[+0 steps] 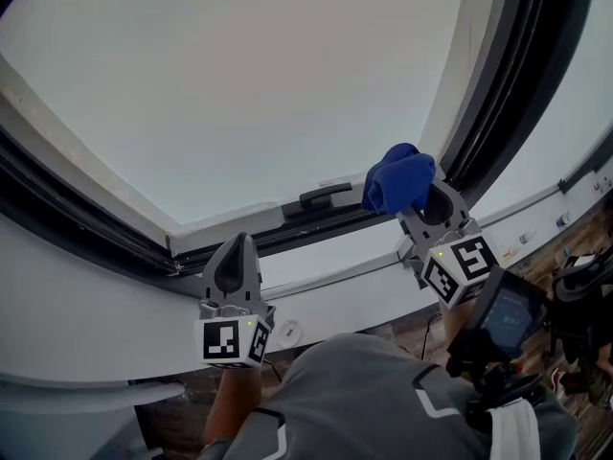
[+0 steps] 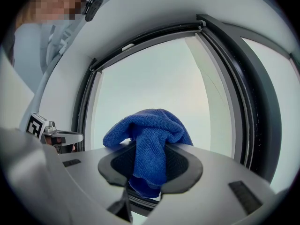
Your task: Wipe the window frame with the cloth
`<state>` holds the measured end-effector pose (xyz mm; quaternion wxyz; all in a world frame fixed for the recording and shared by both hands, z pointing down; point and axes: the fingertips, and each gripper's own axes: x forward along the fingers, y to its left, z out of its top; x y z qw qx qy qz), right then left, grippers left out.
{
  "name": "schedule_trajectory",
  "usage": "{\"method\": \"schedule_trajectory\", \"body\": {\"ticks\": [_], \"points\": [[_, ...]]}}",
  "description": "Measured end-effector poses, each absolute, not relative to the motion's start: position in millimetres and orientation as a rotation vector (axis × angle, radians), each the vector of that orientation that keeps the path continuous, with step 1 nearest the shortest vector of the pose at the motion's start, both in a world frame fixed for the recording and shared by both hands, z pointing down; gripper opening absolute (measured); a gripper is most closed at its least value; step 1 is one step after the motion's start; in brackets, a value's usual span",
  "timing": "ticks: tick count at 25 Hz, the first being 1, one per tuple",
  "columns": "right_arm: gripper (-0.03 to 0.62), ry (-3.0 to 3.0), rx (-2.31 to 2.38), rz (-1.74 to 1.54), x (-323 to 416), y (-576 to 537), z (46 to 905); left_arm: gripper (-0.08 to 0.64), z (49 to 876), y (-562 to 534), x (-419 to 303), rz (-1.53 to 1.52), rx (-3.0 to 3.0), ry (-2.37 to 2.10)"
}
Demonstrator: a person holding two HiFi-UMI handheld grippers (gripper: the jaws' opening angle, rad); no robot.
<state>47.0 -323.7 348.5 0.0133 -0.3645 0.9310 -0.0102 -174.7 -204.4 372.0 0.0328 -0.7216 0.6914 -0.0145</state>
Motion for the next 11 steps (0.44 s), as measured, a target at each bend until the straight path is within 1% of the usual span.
{"method": "schedule_trajectory", "body": {"ticks": [2,5,11], "points": [[0.147,2.891,-1.140,-0.065,50.4,-325.5,354.6,0.011,372.1,-202.6,-175.4,-0.048,-2.221,2.136],[0.147,2.897,-1.170,-0.020,48.7,-323.6,340.3,0.010,372.1,-200.0,-176.1,-0.062,-2.214,2.146],[0.147,2.908,-1.165,-0.030,48.0,-322.5,347.4,0.010,377.6,-193.8,-179.6,-0.109,-2.184,2.176]]}}
